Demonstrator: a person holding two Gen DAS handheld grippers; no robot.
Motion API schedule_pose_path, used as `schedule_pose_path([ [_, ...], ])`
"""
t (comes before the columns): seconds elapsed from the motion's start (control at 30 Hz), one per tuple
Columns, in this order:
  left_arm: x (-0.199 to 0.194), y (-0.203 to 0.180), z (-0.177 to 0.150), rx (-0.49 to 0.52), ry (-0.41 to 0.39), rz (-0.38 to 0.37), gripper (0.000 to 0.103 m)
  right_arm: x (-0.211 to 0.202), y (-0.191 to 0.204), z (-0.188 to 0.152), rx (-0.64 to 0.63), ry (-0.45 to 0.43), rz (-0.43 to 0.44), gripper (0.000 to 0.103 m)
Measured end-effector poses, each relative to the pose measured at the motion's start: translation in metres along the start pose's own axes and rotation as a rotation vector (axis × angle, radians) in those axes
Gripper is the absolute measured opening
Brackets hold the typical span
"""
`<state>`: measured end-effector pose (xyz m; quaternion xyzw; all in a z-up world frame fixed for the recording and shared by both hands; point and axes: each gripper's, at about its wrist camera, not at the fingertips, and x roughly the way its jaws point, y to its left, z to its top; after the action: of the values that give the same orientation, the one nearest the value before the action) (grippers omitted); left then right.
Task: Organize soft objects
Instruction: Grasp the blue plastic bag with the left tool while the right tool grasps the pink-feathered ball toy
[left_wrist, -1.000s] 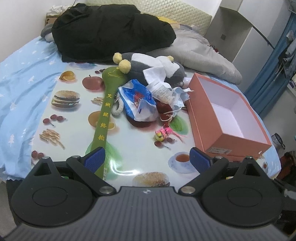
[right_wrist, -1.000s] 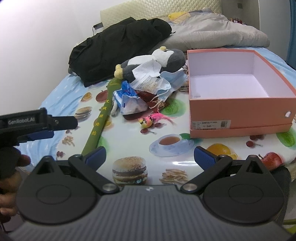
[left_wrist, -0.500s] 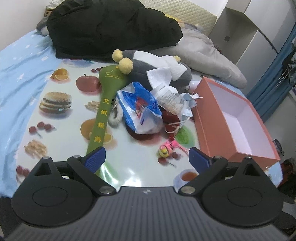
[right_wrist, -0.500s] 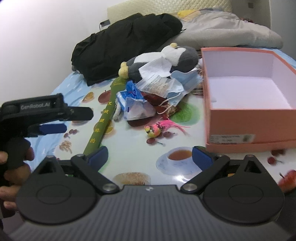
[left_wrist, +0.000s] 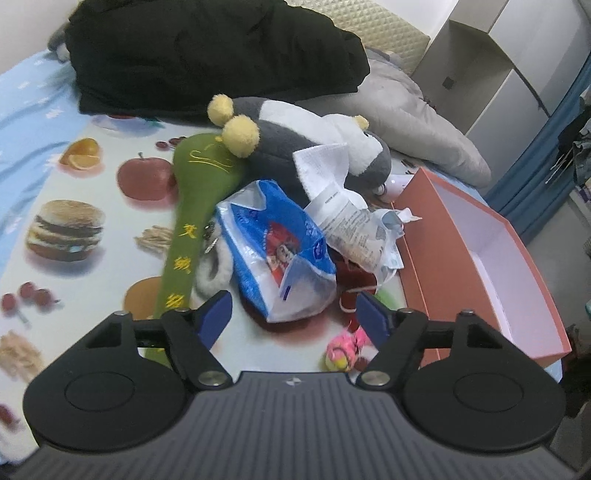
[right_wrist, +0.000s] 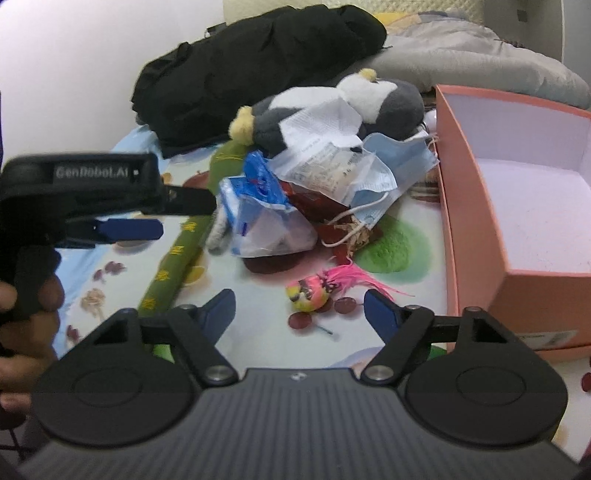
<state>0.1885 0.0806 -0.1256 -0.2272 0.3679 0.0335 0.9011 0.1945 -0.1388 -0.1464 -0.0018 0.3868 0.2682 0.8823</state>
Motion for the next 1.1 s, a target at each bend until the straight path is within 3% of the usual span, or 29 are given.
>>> schedule_pose_path([
  [0.3, 0.048, 0.001, 0.009, -0.007, -0.012, -0.081, 0.065, 0.041, -0.006, -0.005, -0.079, -0.022, -0.054, 0.079],
  [0.53, 0.071, -0.006, 0.010, 0.008, -0.010, -0.094, 0.057, 0.062, -0.011, 0.002, -0.006, 0.040, -0.045, 0.078],
  [0.67, 0.080, -0.006, 0.011, 0.001, -0.007, -0.074, 0.049, 0.069, -0.008, 0.006, -0.010, 0.046, -0.052, 0.070],
  [0.77, 0.083, -0.006, 0.011, 0.001, -0.015, -0.059, 0.041, 0.073, -0.008, 0.007, -0.005, 0.061, -0.055, 0.055],
  [0.8, 0.083, -0.007, 0.011, 0.004, -0.016, -0.055, 0.033, 0.074, -0.008, 0.007, -0.004, 0.065, -0.056, 0.046],
  [0.87, 0.082, -0.008, 0.011, 0.002, -0.018, -0.053, 0.025, 0.073, -0.008, 0.007, 0.002, 0.066, -0.057, 0.038],
  [0.97, 0.077, -0.010, 0.010, 0.008, -0.023, -0.059, 0.015, 0.067, -0.010, 0.008, 0.001, 0.057, -0.054, 0.033],
  [1.1, 0.065, -0.013, 0.008, 0.015, -0.031, -0.067, 0.009, 0.055, -0.014, 0.010, 0.016, 0.039, -0.060, 0.033],
])
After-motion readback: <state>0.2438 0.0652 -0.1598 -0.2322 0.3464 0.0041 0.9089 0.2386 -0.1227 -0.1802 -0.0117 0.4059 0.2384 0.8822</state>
